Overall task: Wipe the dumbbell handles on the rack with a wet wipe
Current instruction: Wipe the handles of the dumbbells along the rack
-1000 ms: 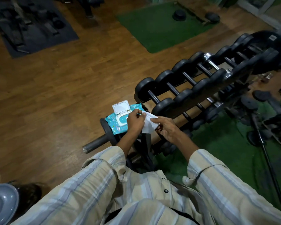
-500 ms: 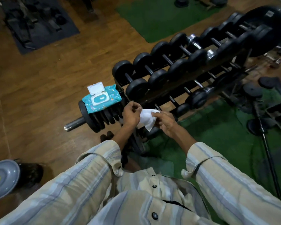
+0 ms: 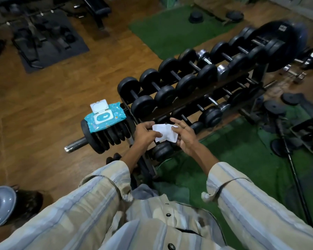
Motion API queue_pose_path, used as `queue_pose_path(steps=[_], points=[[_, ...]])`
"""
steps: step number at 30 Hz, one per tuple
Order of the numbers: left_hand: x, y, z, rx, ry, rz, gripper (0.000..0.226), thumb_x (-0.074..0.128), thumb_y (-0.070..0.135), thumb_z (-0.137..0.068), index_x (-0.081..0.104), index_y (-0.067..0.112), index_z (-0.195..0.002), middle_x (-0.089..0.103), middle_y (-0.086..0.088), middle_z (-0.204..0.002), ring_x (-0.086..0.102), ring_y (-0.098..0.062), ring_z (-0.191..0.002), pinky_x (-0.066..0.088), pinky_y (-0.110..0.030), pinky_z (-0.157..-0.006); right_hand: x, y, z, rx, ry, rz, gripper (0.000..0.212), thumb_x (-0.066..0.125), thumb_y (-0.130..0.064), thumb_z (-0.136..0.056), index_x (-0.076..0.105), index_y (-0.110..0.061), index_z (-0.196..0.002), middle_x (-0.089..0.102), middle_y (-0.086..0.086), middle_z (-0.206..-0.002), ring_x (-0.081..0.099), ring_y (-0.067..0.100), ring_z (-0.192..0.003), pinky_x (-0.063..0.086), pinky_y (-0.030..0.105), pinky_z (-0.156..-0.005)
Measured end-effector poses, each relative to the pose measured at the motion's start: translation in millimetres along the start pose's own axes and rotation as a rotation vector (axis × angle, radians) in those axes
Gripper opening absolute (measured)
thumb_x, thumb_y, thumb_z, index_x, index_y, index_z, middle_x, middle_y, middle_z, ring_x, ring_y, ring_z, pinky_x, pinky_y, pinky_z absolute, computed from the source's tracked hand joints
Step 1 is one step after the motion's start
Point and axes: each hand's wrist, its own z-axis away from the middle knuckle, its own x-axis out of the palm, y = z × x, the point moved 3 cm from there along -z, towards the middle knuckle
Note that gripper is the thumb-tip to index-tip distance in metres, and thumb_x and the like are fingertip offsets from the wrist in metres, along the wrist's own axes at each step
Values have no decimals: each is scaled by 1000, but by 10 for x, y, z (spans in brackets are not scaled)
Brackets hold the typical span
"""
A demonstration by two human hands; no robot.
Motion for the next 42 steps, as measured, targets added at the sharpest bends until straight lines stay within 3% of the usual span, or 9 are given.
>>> queue_pose_path(steps=[7, 12, 17, 20, 24, 28, 32, 36, 42], points=[[-159, 201, -365, 81, 86, -57, 48, 84, 1, -75, 69, 3, -121, 74, -12, -106, 71, -21, -93, 60, -36, -83, 105, -318, -383, -15, -25, 295, 38, 83, -2, -78, 75, -11, -114, 75, 9, -111, 69, 20, -89, 58, 30, -73], [-336, 356, -749, 176, 45, -105, 30, 79, 3, -76, 79, 16, -103, 76, -5, -98, 73, -16, -84, 62, -43, -79, 354, -609, -763, -175, -52, 585, 40, 90, -6, -72, 76, -6, -110, 75, 4, -99, 70, 14, -87, 61, 27, -78], [-566, 530, -1026, 234, 158, -243, 7, 77, 11, -81, 82, 13, -86, 77, -5, -80, 71, -16, -76, 58, -32, -73, 630, -789, -1117, -422, -31, 919, 12, 83, -37, -80, 77, -27, -83, 74, -4, -79, 69, 9, -77, 55, 29, -67], [-700, 630, -1164, 295, 241, -299, 7, 73, 9, -81, 77, 10, -76, 72, -8, -70, 66, -20, -67, 51, -32, -61, 837, -905, -1370, -460, -1, 922, 22, 82, -37, -78, 70, -21, -71, 65, 0, -88, 62, 10, -86, 48, 23, -68], [-815, 542, -1448, 189, 296, -180, 6, 67, 16, -87, 69, 13, -83, 70, -3, -79, 65, -19, -76, 48, -32, -67, 1152, -1022, -1723, -319, -98, 756, 29, 77, -26, -84, 65, 1, -86, 68, 18, -82, 65, 26, -73, 53, 36, -64], [-830, 386, -1733, 116, 397, -87, 9, 63, 24, -92, 61, 19, -84, 67, 0, -81, 67, -21, -82, 51, -38, -73, 1368, -1070, -2158, -308, -185, 775, 21, 76, -21, -91, 60, -7, -90, 64, 7, -83, 62, 14, -73, 49, 21, -61], [-769, 417, -1946, 52, 530, -23, 11, 63, 19, -96, 59, 20, -86, 66, -2, -85, 66, -25, -86, 51, -38, -74, 1452, -1106, -2569, -383, -267, 915, 29, 81, -32, -84, 59, -12, -84, 66, 7, -80, 63, 13, -72, 49, 31, -63], [-633, 560, -2148, 13, 595, -6, 13, 65, 26, -91, 63, 15, -85, 69, -1, -80, 67, -21, -80, 54, -39, -73, 1482, -1305, -2873, -456, -276, 980, 39, 85, -34, -80, 61, -4, -86, 64, 7, -77, 55, 8, -64, 36, 13, -52], [-441, 709, -2348, -106, 628, 30, 11, 64, 24, -89, 61, 23, -79, 69, 1, -75, 69, -20, -74, 58, -39, -70, 1518, -1385, -3225, -253, -453, 889, 16, 79, -17, -84, 70, -6, -92, 72, 11, -87, 69, 22, -78, 59, 40, -69]])
